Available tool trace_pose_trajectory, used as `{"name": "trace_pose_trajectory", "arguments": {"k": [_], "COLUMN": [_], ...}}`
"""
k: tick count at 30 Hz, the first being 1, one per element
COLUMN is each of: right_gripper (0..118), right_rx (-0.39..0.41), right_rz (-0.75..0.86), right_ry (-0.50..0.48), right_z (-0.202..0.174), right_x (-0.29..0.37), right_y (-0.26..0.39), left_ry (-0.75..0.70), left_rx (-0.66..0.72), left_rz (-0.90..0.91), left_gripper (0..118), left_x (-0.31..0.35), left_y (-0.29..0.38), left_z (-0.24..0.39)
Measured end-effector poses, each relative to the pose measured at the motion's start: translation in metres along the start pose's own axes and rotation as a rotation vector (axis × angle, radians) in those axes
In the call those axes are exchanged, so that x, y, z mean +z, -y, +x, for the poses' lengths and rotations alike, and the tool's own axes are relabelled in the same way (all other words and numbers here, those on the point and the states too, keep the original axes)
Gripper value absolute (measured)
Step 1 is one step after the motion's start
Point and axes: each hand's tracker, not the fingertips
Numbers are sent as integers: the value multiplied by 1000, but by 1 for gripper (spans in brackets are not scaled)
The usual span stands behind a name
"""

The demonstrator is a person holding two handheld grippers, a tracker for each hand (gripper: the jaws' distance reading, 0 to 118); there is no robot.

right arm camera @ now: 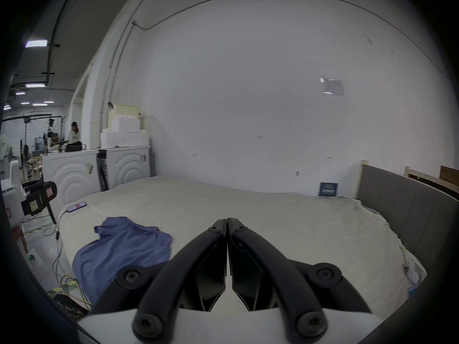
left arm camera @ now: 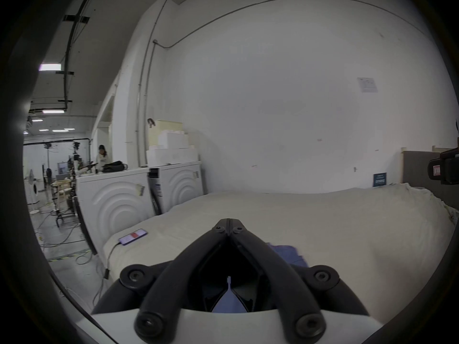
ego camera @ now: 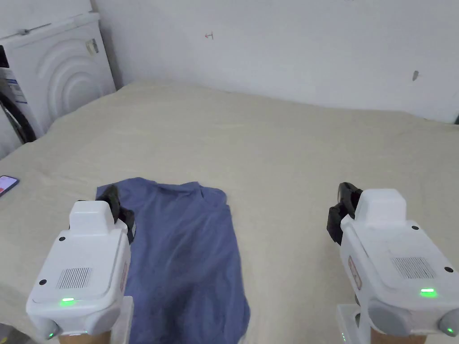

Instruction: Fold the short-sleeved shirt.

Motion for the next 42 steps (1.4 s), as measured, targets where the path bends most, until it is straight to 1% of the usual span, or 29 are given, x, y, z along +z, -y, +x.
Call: {"name": "trace_pose_trajectory", "arguments": {"k": [5,10,13,18,20,23,29,31,33,34,35,37,39,40,42], "right_gripper": [0,0,0,0,0,0,0,0,0,0,0,0,0,0,0], "right_rx": [-6,-1,3,-3,4,11,21,22,23,24,25,28,31,34,40], "right_rz": [-4,-10,-12,-16,-16,-15,-23,-29,-37,-42,-46,-57,-68,-74,-87], "right_ry": [-82,-139,-156,-167,-168,-167,-151,-142,-133,-127,-123,-113,-103,-98,-87], "right_z": [-37,-63,-71,-73,-73,-70,-60,-56,-51,-49,-46,-42,-37,-34,-29], "right_x": [-16,-25,-29,-31,-31,-32,-35,-37,-39,-40,-42,-45,-47,-49,-52], "right_y": [1,4,5,5,4,4,6,8,10,12,13,16,19,21,25], "left_ry": [-84,-143,-163,-170,-160,-103,32,69,100,109,108,105,105,112,113], "left_rx": [-6,1,-1,5,13,33,81,94,103,101,101,97,107,100,97], "left_rz": [-13,-26,-33,-45,-56,-109,-293,-371,-456,-514,-568,-655,-721,-743,-760], "left_gripper": [0,0,0,0,0,0,0,6,7,12,22,67,101,108,109], "left_x": [11,15,17,15,12,2,-40,-57,-77,-89,-100,-122,-138,-147,-160], "left_y": [4,7,8,10,10,9,16,21,28,32,37,50,65,72,87], "left_z": [-42,-70,-79,-85,-85,-81,-61,-53,-43,-38,-32,-22,-13,-9,-2]}}
